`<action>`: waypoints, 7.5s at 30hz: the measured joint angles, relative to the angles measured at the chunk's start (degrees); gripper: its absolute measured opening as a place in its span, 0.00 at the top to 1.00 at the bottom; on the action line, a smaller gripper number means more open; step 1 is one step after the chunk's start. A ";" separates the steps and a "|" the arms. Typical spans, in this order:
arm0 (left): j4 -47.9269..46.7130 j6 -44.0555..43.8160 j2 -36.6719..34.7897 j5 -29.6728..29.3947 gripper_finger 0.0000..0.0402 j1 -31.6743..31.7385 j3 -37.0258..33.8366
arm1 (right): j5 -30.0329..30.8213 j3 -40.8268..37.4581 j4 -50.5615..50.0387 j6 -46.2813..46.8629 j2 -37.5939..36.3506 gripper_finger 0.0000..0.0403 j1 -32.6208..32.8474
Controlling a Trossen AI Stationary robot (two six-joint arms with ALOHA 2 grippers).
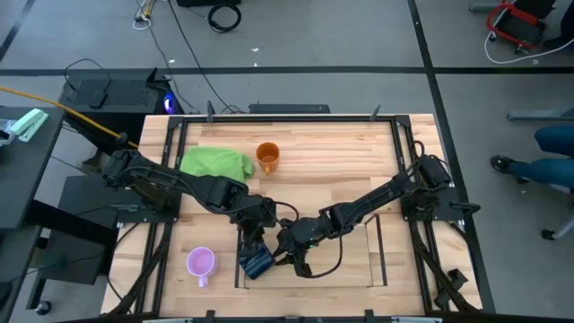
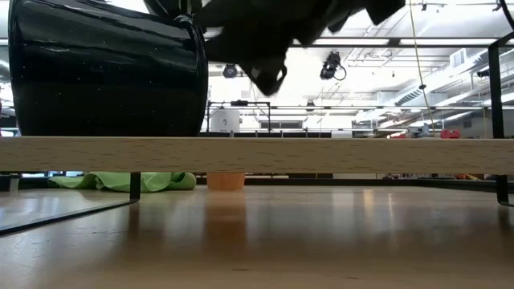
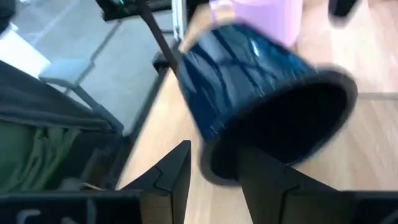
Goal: Stack small to large cups/mugs on shelf
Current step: Put the dark blue mug on the shelf
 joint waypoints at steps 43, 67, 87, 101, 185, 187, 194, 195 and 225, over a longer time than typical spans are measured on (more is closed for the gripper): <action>0.22 0.67 0.02 -1.08 0.72 0.00 -0.02 | -3.83 -0.02 4.55 1.02 0.72 0.81 -1.93; 0.15 0.66 0.02 -1.51 0.73 0.00 -0.02 | -3.12 -0.02 3.54 -2.26 0.72 0.95 -1.91; -0.09 1.55 0.04 -1.54 0.73 -0.02 -0.02 | 1.70 0.07 0.29 -7.05 -1.05 0.98 -0.52; -0.07 1.69 0.07 -1.67 0.73 0.00 -0.04 | 9.68 0.11 -3.99 -11.06 -4.04 0.98 1.82; 1.72 5.21 0.02 -6.21 0.73 -0.01 -0.04 | 45.02 8.96 -36.34 -31.00 -4.33 0.95 16.08; 1.73 5.22 0.02 -6.21 0.73 -0.01 -0.04 | 44.35 8.96 -36.38 -30.99 -4.33 0.93 16.13; 1.78 5.20 0.02 -6.21 0.73 -0.01 -0.03 | 41.96 8.96 -36.54 -30.87 -4.33 0.88 16.43; 1.82 5.20 0.02 -6.21 0.73 0.00 -0.04 | 41.95 8.96 -36.50 -30.80 -4.33 0.88 16.43; 4.17 10.62 0.02 -8.12 0.73 5.02 -0.04 | 44.92 14.04 -38.56 -27.37 -4.26 0.75 16.41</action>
